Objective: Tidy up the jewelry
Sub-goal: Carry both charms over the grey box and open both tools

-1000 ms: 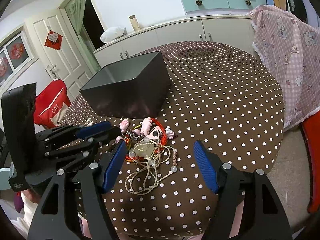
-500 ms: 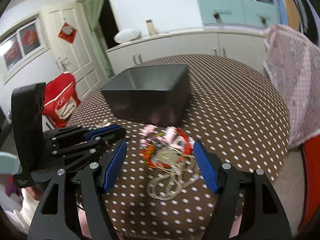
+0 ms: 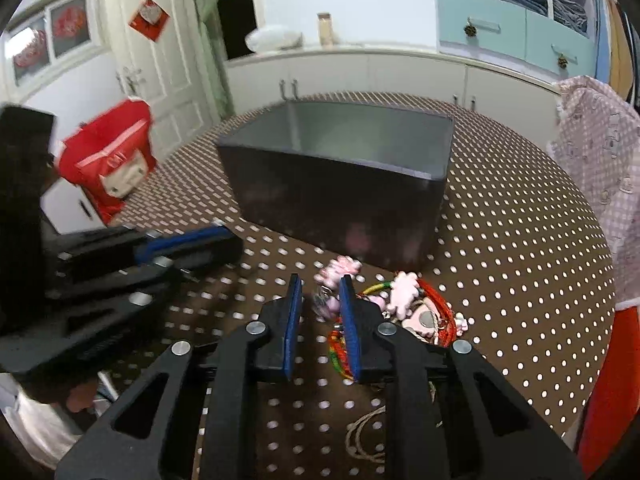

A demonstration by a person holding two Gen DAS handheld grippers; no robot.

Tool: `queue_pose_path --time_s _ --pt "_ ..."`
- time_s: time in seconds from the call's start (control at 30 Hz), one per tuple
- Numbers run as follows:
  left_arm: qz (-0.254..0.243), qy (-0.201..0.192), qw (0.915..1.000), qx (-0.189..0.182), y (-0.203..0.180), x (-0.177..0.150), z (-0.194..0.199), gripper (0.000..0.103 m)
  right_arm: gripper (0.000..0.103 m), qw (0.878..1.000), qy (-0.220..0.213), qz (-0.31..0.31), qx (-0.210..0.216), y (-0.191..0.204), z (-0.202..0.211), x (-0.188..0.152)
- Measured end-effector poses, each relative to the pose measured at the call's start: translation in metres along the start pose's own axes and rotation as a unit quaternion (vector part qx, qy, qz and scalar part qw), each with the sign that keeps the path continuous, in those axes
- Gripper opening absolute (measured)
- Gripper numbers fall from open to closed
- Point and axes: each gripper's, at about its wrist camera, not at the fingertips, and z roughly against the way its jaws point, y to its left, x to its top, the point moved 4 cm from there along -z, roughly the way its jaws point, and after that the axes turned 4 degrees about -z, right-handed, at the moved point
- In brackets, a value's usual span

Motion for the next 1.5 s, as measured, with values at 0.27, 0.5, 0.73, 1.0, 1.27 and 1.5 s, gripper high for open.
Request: queue_pose_path --time_s 0.27,0.5,0.73,1.0,1.27,1.5 --pt "0.009 -0.004 0.9999 -0.014 0.006 0.003 -0.005 0.010 0.010 1.000 0.000 0.009 -0.014 0.002 0.000 -0.003" --pt "0.009 -0.007 0.9998 -0.015 0.009 0.005 -0.001 0.010 0.010 0.998 0.005 -0.044 0.035 -0.009 0.006 0.002" --pt "0.000 -0.019 0.9997 -0.017 0.004 0.016 0.005 0.010 0.010 0.997 -0.024 -0.055 0.055 -0.010 0.029 0.015" --pt "-0.013 -0.047 0.9987 -0.016 0.002 0.033 0.014 0.010 0.010 0.995 -0.049 -0.056 0.069 -0.010 0.043 0.030" --pt "-0.027 -0.074 0.9968 -0.011 0.000 0.053 0.021 0.010 0.010 0.992 -0.081 -0.054 0.079 -0.012 0.054 0.059" --pt "-0.037 -0.087 0.9955 -0.008 0.000 0.067 0.017 0.010 0.010 0.991 -0.101 -0.053 0.075 -0.014 0.055 0.079"
